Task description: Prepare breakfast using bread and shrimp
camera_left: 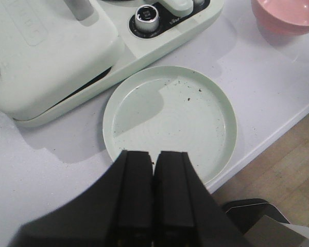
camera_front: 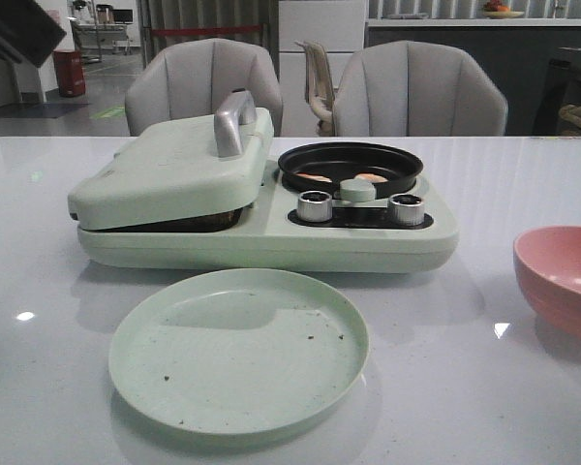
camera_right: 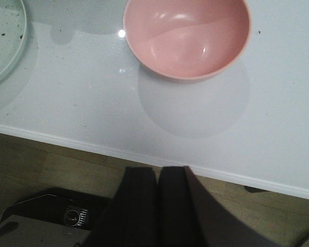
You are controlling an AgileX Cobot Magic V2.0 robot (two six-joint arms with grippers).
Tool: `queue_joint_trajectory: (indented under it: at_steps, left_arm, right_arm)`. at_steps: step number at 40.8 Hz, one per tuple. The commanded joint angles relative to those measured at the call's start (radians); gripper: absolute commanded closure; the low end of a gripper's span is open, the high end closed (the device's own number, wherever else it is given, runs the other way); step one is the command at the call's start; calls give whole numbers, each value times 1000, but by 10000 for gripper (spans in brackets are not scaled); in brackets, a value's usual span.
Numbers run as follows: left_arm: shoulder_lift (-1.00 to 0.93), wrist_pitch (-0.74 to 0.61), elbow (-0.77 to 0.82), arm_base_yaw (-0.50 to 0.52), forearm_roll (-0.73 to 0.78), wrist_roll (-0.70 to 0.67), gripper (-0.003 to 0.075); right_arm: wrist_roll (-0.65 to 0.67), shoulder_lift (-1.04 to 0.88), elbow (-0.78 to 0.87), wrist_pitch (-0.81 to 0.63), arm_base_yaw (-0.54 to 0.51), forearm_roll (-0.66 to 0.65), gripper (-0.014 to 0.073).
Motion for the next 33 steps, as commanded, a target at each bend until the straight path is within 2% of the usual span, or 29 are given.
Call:
queue_joint_trajectory:
  at_steps: [1,20,24,28,33]
  left_arm:
    - [-17,-66,-26,-7,-5,-7,620]
    - [-25,-69,-26,3,20,-7,620]
    - [-57,-104,-14,54,163,-7,620]
    - [-118,-169,36,143,165,-7,620]
    - [-237,-340,160,287,108,-7,620]
  right_arm:
    - [4,-1,-26,-45,3,15,550]
    - [4,-1,-26,-38,3,15,550]
    - [4,-1,-26,-37,3,16,550]
    - [4,-1,-26,-37,3,16,550]
    - [4,-1,-26,-37,3,16,550]
